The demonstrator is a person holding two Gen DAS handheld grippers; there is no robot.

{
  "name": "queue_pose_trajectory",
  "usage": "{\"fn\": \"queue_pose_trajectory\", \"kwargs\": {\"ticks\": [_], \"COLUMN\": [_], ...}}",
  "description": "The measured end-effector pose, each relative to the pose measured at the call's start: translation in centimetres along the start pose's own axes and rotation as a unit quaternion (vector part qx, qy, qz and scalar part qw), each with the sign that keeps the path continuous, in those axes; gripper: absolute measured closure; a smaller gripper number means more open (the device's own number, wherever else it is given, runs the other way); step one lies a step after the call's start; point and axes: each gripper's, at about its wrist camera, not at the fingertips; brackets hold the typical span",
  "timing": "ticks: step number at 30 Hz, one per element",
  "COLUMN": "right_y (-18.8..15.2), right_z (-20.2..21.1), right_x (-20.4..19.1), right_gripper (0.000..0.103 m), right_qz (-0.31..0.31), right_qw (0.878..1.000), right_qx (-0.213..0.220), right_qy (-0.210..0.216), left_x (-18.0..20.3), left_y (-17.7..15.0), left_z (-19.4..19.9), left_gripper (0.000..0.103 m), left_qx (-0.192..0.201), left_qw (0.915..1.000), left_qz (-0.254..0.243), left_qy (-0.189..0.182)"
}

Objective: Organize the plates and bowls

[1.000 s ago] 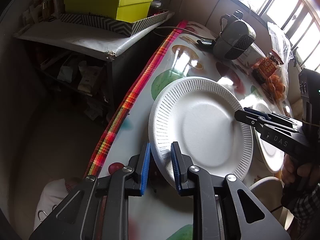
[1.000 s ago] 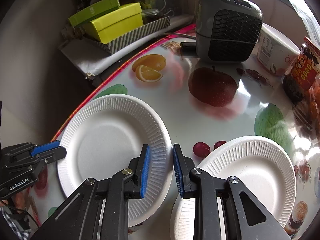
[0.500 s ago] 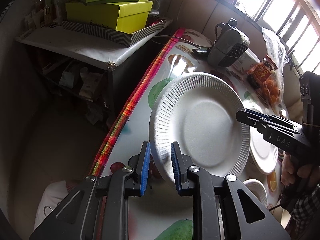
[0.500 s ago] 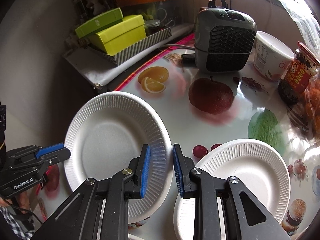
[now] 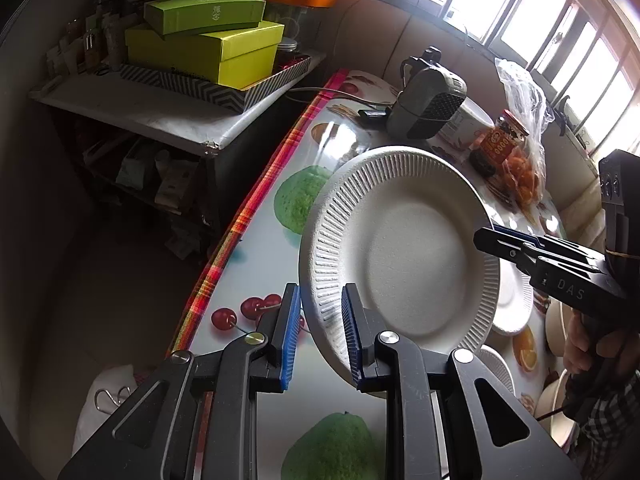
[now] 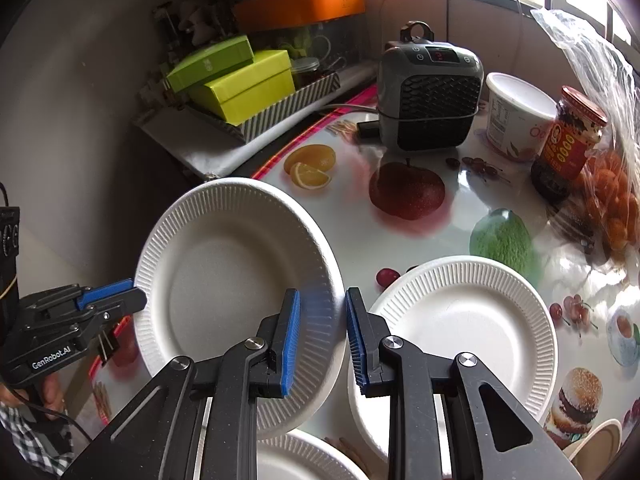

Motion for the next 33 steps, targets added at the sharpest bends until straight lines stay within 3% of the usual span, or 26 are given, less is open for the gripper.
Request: {"fn": "queue_pose_trajectory", "kwargs": {"ticks": [17,33], "right_y": [-6.2,-11.5], "right_z": [4.2,5.4], "right_x": [0.5,1.2], "right_gripper": [0.08,0.08], "right_qz": [-0.02,-0.041], "right_qw": [1.0,0.999], "right_qx": [-0.002,-0.022], "right_qy": [-0.008,-0.013], "left_x": [3.0,5.3], "left_y": [-3.6,-6.5], "left_z": [1.0,0.9], "left_gripper": [0.081,0.081], "left_qx": [-0.016,-0.036], "left_qw": [0.999,0.9968], "left_qz": [-0.036,-0.065], "left_qy": [-0.018,-0.027]}}
Point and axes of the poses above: each gripper's, at about its wrist camera, not at the fingertips, and z roughly against the way its jaws point, x to its right, y to its top, and after that the axes turned 10 degrees about -x, right-handed
